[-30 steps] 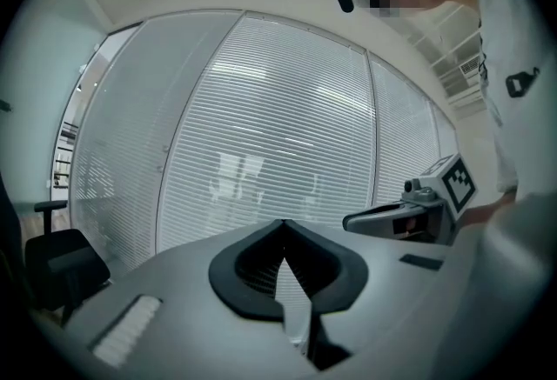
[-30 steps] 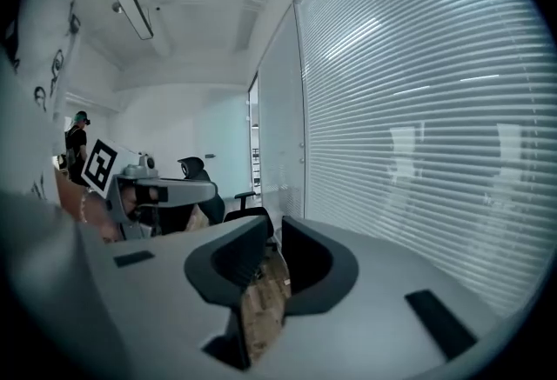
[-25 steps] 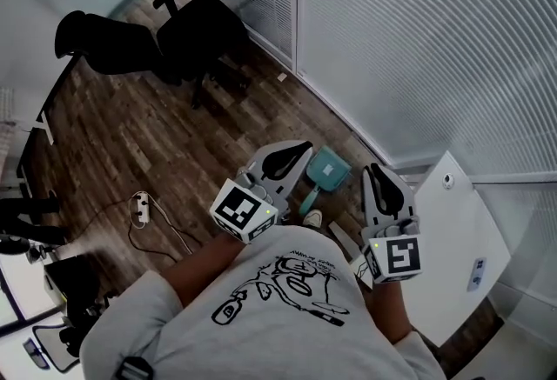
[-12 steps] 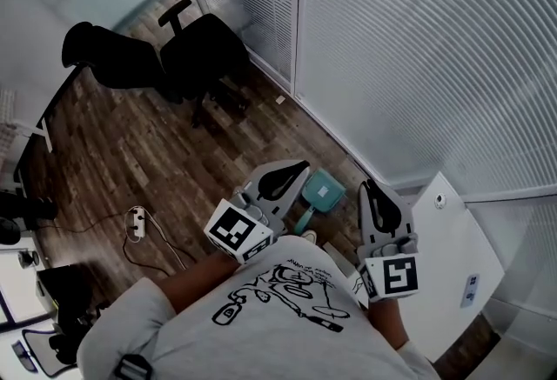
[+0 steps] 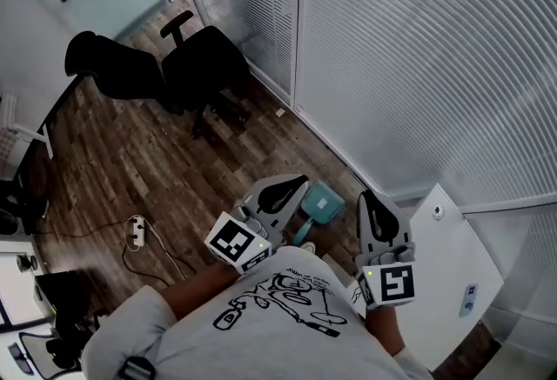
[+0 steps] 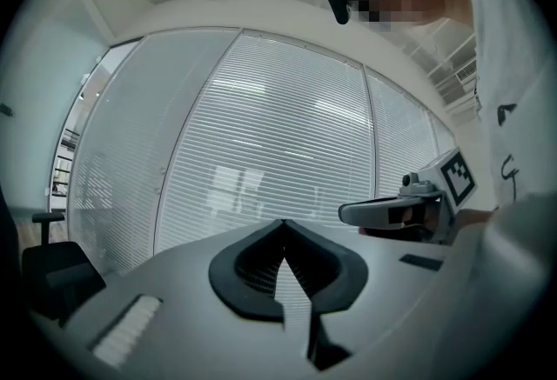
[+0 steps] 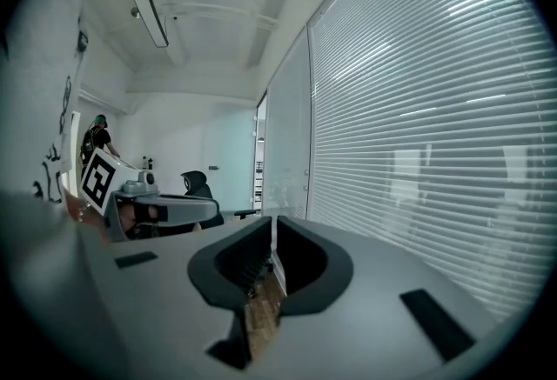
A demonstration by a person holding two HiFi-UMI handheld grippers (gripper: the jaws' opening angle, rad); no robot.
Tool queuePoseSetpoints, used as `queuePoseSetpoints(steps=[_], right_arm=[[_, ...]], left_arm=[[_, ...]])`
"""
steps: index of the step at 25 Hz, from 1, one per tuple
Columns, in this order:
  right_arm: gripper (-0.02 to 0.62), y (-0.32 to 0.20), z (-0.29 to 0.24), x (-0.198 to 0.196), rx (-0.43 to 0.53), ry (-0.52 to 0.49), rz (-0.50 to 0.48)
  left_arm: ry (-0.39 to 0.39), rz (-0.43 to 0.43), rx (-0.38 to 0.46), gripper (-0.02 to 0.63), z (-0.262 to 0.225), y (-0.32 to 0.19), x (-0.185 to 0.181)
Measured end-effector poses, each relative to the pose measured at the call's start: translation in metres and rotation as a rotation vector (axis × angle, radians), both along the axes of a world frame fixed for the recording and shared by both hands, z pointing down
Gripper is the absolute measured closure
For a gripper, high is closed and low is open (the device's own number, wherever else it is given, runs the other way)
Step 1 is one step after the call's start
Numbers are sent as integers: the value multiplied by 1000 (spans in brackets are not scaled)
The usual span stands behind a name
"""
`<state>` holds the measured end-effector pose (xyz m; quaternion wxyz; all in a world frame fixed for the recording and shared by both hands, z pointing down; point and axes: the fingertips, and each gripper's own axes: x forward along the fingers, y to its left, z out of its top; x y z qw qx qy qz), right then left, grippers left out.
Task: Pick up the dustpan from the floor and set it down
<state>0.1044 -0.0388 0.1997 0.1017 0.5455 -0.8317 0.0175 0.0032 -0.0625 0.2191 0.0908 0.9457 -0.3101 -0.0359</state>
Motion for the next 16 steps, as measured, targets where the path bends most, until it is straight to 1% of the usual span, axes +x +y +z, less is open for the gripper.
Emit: queuePoseSetpoints(steps=[6,12,16], right_arm=[[578,-6,0,0,-2,-10,5],[578,-6,2,0,10,-2,9],[578,-4,4,1,7,-1,8]], left_arm=[[-7,3,13,604,-2,-4,3],[4,0,17,604,-2,-5,3],[-9,4,18,604,4,-4,4]])
